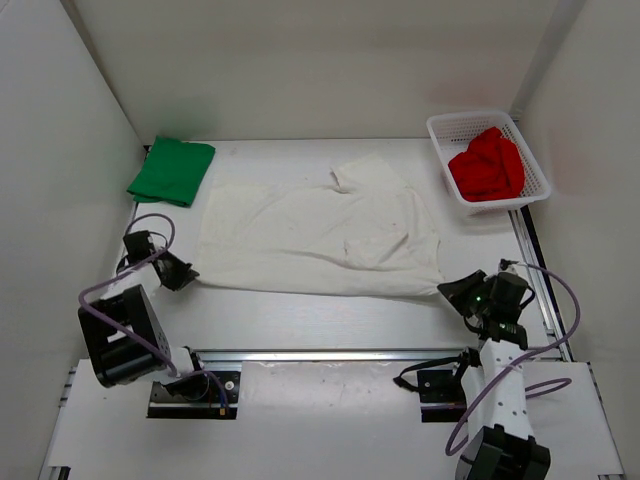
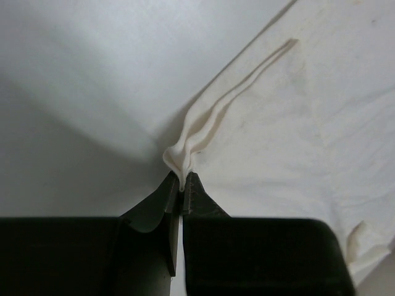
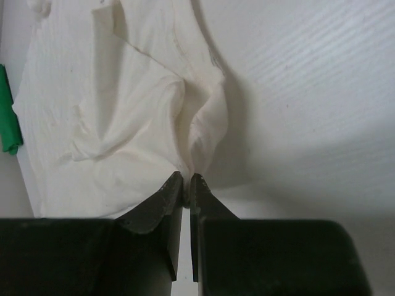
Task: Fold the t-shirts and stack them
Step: Fold the flattened tshirt in 1/3 of the way
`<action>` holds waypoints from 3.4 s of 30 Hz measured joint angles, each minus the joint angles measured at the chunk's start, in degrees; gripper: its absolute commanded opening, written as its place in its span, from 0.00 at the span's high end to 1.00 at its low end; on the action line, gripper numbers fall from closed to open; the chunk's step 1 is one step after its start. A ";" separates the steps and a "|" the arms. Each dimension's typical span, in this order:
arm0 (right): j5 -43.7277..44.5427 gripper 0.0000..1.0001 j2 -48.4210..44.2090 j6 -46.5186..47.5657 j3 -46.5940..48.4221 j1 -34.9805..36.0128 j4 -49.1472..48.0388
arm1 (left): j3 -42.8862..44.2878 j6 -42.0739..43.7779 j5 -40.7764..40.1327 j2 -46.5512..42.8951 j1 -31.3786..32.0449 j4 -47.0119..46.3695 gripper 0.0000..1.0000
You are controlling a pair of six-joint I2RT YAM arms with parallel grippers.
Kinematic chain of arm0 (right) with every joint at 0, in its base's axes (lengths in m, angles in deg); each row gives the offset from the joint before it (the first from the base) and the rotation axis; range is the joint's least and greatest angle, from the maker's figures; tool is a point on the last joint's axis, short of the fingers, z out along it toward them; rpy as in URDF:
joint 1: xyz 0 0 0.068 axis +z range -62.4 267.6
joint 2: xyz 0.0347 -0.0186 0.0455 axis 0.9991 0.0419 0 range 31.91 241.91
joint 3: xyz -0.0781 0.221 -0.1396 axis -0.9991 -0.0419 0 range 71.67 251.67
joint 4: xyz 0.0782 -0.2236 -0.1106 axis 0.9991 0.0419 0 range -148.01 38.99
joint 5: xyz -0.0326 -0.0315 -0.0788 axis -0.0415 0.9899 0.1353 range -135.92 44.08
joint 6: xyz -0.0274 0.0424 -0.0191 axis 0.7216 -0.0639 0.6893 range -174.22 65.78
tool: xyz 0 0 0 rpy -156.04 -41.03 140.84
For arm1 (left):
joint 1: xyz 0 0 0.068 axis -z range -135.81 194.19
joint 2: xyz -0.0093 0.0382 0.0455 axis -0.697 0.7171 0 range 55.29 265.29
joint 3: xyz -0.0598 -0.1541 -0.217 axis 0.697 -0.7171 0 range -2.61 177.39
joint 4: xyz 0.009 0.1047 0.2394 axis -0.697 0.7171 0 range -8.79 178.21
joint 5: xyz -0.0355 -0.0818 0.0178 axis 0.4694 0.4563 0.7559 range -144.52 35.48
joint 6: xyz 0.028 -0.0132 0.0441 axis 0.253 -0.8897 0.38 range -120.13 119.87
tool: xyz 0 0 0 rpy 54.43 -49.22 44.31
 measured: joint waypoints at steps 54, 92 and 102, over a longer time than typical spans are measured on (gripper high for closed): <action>3.15 0.62 55.39 5.97 32.79 19.87 -18.75 | 32.50 -1.66 -2.36 28.46 60.87 -12.17 0.58; -0.74 0.68 64.04 4.00 37.73 19.87 -19.23 | 31.28 -7.08 -5.33 32.96 61.26 -16.31 0.80; 2.43 0.72 64.39 3.80 38.01 20.02 -17.90 | 29.99 -8.81 -4.52 32.94 60.87 -18.71 0.87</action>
